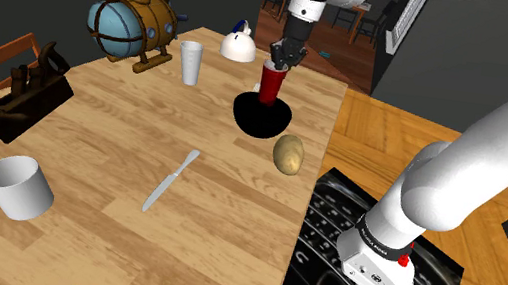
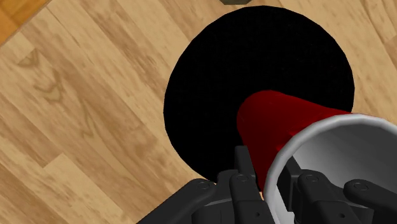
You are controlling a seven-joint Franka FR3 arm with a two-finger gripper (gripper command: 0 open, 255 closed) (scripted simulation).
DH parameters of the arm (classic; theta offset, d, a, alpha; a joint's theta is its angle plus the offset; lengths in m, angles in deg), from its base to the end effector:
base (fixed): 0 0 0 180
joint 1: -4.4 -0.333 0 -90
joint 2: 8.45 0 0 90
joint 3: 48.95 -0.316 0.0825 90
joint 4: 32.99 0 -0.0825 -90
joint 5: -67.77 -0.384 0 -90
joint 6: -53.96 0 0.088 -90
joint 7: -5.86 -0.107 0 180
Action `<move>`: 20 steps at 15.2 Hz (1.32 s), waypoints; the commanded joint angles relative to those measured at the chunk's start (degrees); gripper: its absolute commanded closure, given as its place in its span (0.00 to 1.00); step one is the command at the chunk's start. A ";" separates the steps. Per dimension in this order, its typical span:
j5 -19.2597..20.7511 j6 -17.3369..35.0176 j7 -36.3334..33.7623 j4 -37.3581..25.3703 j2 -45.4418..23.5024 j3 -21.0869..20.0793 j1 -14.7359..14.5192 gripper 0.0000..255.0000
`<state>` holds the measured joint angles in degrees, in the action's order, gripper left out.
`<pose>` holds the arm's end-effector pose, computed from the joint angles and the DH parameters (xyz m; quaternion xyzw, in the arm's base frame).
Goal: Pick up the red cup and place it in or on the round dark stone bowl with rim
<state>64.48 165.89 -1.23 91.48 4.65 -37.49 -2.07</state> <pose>0.4843 -0.0430 0.4882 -0.9923 0.1132 -0.0014 0.0492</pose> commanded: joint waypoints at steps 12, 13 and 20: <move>-0.29 4.28 0.59 3.25 -1.03 0.18 0.01 1.00; -0.29 4.28 0.59 3.25 -1.03 0.18 0.01 0.00; 0.04 0.40 0.37 0.35 -0.03 0.22 0.15 0.00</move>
<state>64.35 168.02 -0.87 92.95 4.04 -37.34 -2.04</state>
